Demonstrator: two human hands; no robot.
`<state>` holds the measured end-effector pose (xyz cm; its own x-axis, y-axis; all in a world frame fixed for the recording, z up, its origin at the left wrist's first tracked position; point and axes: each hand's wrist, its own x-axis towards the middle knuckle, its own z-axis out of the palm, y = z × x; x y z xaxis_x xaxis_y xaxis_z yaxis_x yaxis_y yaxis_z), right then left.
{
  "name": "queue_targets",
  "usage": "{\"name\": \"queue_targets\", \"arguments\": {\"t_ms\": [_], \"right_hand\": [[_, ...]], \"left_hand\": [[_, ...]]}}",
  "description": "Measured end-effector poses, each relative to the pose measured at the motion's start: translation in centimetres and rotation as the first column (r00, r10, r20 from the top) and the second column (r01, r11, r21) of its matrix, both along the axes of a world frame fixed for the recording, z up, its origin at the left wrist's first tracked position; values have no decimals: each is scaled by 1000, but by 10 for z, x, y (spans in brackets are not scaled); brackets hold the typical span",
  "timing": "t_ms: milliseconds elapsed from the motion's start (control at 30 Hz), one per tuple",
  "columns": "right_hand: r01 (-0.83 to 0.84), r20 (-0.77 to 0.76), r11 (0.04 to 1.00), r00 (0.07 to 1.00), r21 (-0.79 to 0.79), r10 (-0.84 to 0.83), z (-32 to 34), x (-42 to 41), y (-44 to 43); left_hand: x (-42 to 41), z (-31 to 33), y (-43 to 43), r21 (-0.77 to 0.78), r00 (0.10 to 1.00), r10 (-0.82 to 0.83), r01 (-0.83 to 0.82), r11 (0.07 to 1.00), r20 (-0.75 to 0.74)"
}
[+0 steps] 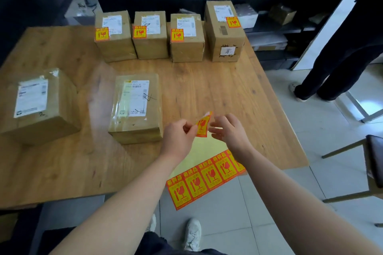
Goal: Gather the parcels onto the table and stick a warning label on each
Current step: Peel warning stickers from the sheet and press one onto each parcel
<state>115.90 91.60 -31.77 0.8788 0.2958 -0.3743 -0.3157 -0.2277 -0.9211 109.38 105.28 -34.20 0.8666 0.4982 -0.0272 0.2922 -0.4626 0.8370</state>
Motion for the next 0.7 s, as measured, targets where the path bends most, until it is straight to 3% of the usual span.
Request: {"name": "queue_targets", "arguments": {"t_ms": [67, 200, 467, 700], "right_hand": [[-22, 28, 999, 999, -26, 23, 4, -3, 13], [-102, 195, 958, 968, -267, 157, 10, -10, 43], [-148, 143, 974, 974, -172, 173, 16, -36, 98], [-188, 137, 962, 966, -200, 218, 17, -53, 144]], "left_hand": [[-9, 4, 16, -76, 997, 73, -74, 994, -14], [-28, 17, 41, -279, 988, 152, -145, 949, 3], [-58, 34, 91, -589, 969, 245, -185, 787, 22], [-75, 27, 143, -654, 964, 265, -203, 729, -4]]}}
